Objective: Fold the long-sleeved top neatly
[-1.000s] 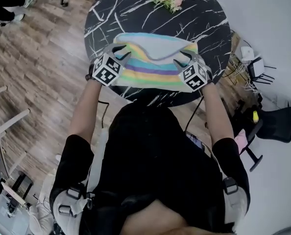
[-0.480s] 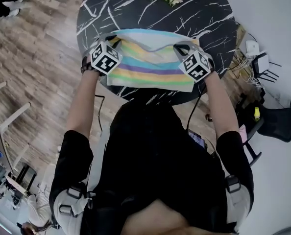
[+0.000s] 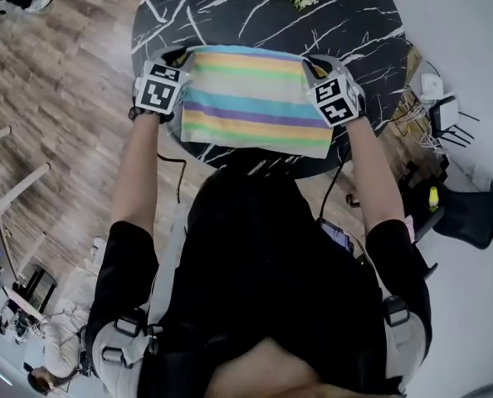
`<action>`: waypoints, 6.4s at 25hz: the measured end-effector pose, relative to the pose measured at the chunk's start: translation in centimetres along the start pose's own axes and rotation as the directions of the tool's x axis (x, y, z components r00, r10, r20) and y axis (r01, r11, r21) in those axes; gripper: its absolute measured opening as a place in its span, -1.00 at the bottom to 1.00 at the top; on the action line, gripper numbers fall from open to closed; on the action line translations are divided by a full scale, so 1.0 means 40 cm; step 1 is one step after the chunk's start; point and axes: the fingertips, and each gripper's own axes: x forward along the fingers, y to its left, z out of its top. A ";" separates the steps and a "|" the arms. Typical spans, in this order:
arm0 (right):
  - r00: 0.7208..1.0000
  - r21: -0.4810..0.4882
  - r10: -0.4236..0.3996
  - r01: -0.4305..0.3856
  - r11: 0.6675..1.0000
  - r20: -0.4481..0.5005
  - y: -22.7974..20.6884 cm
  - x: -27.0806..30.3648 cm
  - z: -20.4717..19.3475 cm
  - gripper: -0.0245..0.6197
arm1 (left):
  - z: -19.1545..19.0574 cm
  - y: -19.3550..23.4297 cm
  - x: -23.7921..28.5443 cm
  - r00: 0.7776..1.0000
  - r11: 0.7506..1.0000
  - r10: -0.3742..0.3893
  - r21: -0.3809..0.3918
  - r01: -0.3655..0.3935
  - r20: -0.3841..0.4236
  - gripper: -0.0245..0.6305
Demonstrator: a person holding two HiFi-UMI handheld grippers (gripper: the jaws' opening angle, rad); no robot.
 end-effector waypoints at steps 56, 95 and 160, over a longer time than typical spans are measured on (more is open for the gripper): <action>0.993 0.281 0.057 -0.025 0.959 -0.105 0.483 0.309 0.458 -0.24 | -0.456 -0.333 -0.215 0.975 0.823 -0.149 -0.525 0.215 0.165 -0.78; 0.929 0.429 0.228 -0.339 0.837 0.290 0.530 0.078 0.517 -0.76 | -0.331 -0.456 -0.437 0.943 0.894 -0.229 -0.331 0.302 0.242 -0.80; 0.639 0.519 -0.195 -0.369 0.771 0.744 0.131 -0.686 0.058 -0.85 | 0.118 -0.537 -0.574 0.777 0.959 0.039 -0.243 0.148 0.628 -0.90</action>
